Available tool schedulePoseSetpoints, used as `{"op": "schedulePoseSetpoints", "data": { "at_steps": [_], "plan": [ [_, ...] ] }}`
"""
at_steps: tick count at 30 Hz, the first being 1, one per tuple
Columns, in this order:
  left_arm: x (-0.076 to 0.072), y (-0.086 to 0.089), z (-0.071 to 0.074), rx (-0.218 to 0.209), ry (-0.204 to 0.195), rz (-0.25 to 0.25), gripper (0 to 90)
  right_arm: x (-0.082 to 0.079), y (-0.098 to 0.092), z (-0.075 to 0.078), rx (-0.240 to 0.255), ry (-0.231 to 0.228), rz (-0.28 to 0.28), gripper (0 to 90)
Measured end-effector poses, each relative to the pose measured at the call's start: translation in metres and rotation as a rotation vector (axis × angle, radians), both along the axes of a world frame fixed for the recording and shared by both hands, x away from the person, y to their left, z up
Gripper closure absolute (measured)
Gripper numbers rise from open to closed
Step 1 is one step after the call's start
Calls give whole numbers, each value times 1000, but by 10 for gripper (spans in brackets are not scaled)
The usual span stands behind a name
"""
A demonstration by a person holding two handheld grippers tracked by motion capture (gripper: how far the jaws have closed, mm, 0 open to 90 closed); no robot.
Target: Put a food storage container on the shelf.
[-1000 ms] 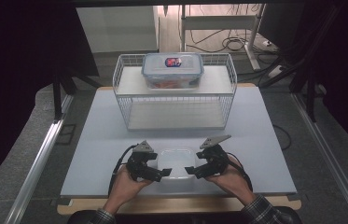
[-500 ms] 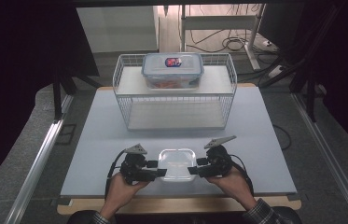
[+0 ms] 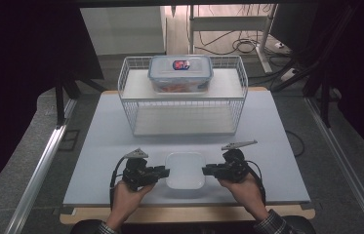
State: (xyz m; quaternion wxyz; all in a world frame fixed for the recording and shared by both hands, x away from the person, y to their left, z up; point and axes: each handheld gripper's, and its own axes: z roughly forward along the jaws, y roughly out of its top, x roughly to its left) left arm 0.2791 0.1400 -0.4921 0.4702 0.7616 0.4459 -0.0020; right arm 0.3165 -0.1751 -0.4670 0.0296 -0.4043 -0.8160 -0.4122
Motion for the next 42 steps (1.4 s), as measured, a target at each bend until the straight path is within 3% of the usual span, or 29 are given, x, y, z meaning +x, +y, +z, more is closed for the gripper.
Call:
{"op": "schedulePoseSetpoints", "data": {
  "at_steps": [6, 10, 18, 27, 35, 42],
  "plan": [
    [1, 2, -2, -12, -5, 29, 780, -3, 2, -1, -3, -53, -11, 787],
    [0, 0, 0, 12, -28, 48, 783, -5, 4, -1, -15, -95, -16, 789],
    [3, 0, 13, 8, -68, 53, 785, -5, 1, 7, 28, -148, -23, 790],
    [10, -1, 37, 13, -125, 58, 785, 5, -1, 27, 58, -194, -20, 791],
    [18, 3, 70, 18, -190, 68, 788, 16, 1, 54, 91, -241, -17, 790],
    [27, 6, 90, 6, -219, 69, 788, 26, 4, 78, 104, -288, -13, 790]
  ]
}}
